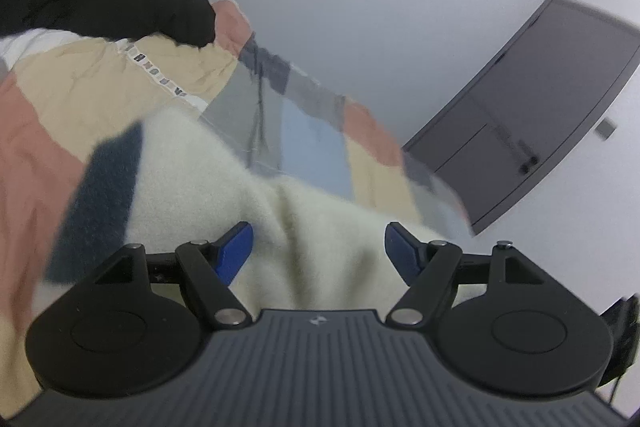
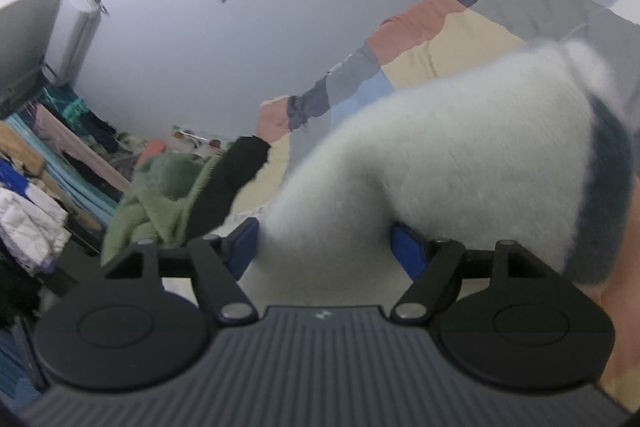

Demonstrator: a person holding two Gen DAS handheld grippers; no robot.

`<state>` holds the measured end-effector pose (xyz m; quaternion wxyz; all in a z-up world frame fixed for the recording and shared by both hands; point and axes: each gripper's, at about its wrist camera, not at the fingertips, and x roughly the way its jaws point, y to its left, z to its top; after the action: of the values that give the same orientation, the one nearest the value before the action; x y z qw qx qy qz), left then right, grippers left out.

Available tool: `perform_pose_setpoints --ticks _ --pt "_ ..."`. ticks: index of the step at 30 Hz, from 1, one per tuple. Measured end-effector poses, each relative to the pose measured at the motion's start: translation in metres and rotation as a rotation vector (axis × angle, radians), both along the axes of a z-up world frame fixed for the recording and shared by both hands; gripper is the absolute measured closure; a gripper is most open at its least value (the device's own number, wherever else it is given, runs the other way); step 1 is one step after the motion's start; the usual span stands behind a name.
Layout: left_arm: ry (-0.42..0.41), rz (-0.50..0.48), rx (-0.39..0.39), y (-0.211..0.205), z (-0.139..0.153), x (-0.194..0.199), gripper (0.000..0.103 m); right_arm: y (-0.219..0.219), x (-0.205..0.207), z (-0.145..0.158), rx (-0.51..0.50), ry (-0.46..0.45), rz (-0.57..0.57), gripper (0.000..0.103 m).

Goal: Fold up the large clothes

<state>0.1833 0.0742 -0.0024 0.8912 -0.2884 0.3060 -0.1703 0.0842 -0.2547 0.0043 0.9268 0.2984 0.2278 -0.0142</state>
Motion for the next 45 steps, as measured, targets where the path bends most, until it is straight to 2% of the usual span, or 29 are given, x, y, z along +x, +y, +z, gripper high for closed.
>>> perform_pose_setpoints --ticks 2,6,9,12,16,18,20,21,22,24,27,30,33,35,38,40,41,43,44,45 --pt "0.007 -0.001 0.023 -0.002 -0.011 0.017 0.026 -0.004 0.015 -0.005 -0.026 0.016 0.002 0.029" --pt "0.022 0.006 0.039 -0.005 -0.037 0.054 0.026 -0.01 0.045 -0.022 -0.142 0.051 -0.009 0.03" --pt "0.033 0.005 0.052 -0.006 -0.052 0.07 0.026 -0.023 0.066 -0.042 -0.134 0.09 0.002 0.03" --pt "0.022 -0.01 0.085 -0.008 -0.058 0.081 0.026 -0.026 0.079 -0.05 -0.185 0.083 0.023 0.03" --pt "0.02 -0.025 0.082 -0.003 -0.052 0.086 0.026 -0.025 0.086 -0.052 -0.246 0.072 0.049 0.03" --pt "0.011 -0.017 0.106 0.001 -0.043 0.082 0.026 -0.024 0.086 -0.044 -0.288 0.067 0.058 0.03" --pt "-0.003 -0.004 0.137 0.007 -0.036 0.075 0.026 -0.029 0.08 -0.033 -0.288 0.053 0.05 0.029" --pt "-0.014 0.002 0.142 0.011 -0.033 0.07 0.026 -0.033 0.072 -0.026 -0.286 0.037 0.032 0.02" --pt "-0.023 0.019 0.152 0.015 -0.029 0.065 0.026 -0.038 0.065 -0.021 -0.297 0.021 0.007 0.017" --pt "-0.03 0.059 0.192 0.022 -0.023 0.055 0.026 -0.047 0.051 -0.012 -0.355 -0.02 -0.06 0.016" --pt "-0.011 0.126 0.248 0.035 -0.018 0.049 0.026 -0.066 0.042 -0.008 -0.407 0.006 -0.183 0.016" --pt "0.023 0.183 0.302 0.045 -0.024 0.053 0.026 -0.088 0.04 -0.01 -0.393 0.031 -0.27 0.016" --pt "0.081 0.192 0.317 0.052 -0.036 0.065 0.026 -0.104 0.045 -0.017 -0.366 0.066 -0.303 0.016" --pt "0.119 0.179 0.313 0.052 -0.046 0.075 0.026 -0.112 0.053 -0.025 -0.326 0.092 -0.282 0.016" --pt "0.128 0.179 0.279 0.049 -0.055 0.084 0.026 -0.12 0.066 -0.038 -0.239 0.124 -0.218 0.016" --pt "0.12 0.185 0.269 0.047 -0.057 0.087 0.029 -0.119 0.073 -0.046 -0.205 0.133 -0.186 0.016" --pt "0.113 0.188 0.266 0.047 -0.058 0.087 0.036 -0.118 0.076 -0.049 -0.193 0.133 -0.166 0.017" --pt "0.101 0.194 0.267 0.045 -0.059 0.086 0.046 -0.118 0.076 -0.052 -0.175 0.126 -0.144 0.031" --pt "0.091 0.194 0.269 0.044 -0.058 0.084 0.056 -0.116 0.075 -0.05 -0.172 0.118 -0.135 0.036" --pt "0.078 0.187 0.281 0.041 -0.055 0.083 0.063 -0.112 0.074 -0.048 -0.188 0.114 -0.139 0.049"
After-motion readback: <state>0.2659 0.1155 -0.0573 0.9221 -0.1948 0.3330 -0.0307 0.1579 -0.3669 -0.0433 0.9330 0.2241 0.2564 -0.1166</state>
